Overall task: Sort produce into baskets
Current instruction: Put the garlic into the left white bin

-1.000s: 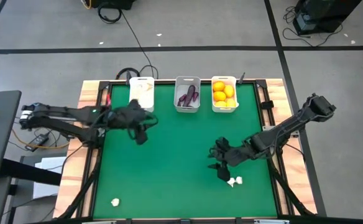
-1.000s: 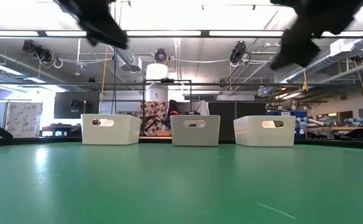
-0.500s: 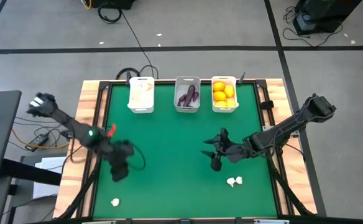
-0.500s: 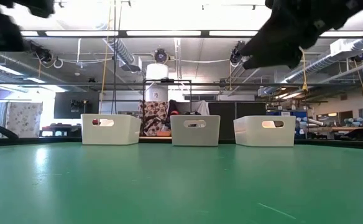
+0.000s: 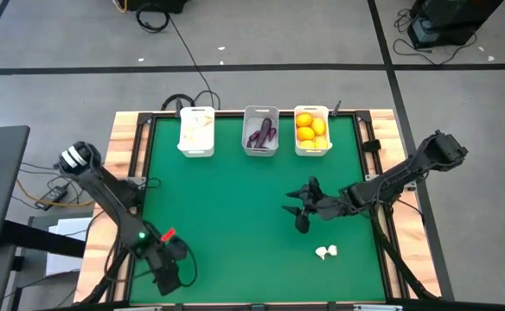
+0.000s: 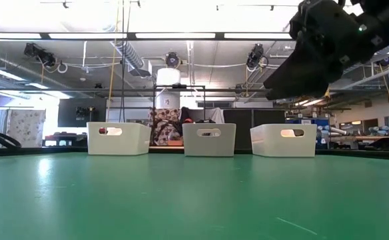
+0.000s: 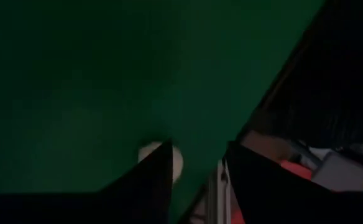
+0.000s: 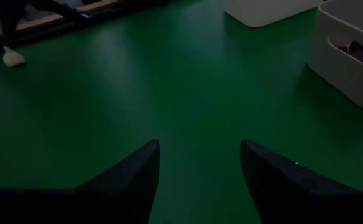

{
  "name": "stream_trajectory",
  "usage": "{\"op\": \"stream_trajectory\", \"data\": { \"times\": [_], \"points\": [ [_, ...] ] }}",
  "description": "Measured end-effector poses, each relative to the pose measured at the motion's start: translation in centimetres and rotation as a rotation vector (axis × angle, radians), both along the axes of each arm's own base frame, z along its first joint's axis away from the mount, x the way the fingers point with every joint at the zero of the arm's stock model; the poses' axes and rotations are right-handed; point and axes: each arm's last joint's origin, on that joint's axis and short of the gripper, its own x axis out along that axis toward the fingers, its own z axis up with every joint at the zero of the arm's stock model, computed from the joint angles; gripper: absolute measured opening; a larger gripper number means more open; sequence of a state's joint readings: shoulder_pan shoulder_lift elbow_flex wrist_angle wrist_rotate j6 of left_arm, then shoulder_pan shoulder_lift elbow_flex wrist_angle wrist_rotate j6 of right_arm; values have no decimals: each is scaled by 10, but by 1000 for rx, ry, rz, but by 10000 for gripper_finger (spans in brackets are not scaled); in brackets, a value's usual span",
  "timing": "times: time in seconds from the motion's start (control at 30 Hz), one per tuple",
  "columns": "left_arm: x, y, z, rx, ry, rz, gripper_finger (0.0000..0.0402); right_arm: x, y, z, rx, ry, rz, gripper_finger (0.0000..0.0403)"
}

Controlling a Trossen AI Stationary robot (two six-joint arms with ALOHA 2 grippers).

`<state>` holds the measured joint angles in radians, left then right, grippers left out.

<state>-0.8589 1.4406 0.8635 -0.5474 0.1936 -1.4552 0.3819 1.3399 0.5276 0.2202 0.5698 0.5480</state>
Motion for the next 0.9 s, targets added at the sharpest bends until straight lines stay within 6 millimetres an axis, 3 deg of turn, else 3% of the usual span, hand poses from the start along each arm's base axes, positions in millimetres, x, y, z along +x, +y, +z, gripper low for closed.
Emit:
{"op": "stream_trajectory", "data": {
  "times": [0.17,0.4,0.57,0.9],
  "points": [
    [-3,-8,-14,-17,145,22,196,-1,-6,-5,-8,-11,7,233],
    [-3,-10,-17,-20,172,23,243,1,-12,-5,5,1,27,233],
    [-5,-12,-20,1,171,18,244,1,-12,-5,2,4,36,233],
    [-5,-26,-51,46,263,-24,239,1,-11,-6,8,10,59,233]
  ]
}}
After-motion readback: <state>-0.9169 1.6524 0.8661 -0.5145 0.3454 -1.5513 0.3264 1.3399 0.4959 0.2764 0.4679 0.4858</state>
